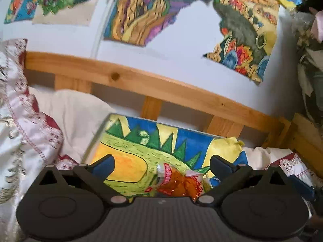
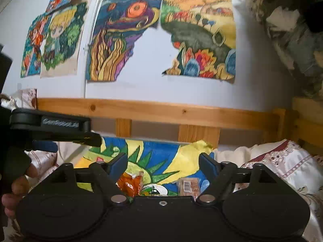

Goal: Organize snacks
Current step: 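Open both grippers and withdraw them up from the tray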

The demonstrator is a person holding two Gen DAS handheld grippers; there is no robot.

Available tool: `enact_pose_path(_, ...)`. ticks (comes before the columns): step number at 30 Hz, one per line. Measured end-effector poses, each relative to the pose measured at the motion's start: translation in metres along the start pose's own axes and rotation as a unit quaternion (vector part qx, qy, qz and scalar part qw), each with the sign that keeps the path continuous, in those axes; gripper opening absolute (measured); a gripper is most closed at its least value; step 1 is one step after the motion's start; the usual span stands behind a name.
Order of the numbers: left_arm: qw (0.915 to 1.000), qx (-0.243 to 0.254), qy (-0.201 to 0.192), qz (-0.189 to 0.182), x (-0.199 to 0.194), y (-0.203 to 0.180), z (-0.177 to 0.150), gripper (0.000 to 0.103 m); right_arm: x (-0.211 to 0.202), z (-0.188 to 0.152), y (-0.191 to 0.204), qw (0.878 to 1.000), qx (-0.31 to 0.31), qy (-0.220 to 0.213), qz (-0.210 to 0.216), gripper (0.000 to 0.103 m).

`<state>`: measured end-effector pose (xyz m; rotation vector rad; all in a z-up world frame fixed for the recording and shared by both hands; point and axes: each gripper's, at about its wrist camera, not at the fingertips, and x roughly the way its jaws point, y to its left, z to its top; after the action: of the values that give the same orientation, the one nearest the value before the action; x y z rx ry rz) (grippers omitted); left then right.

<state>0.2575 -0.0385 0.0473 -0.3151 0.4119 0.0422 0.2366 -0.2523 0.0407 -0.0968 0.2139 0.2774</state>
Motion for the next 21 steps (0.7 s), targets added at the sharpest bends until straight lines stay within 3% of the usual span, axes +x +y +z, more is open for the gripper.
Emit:
enact_pose_path(13,0.9991,0.012,-0.037,0.019,-0.086,0.032,-0.018,0.102,-0.067,0.019,0.020,0.999,0.001,-0.040,0.004,0.097)
enact_pose_path(21,0.9987,0.015,-0.037,0.033,-0.130,0.055,-0.033,0.102,-0.112,0.009,0.025,0.999,0.008,-0.032,0.002,0.102)
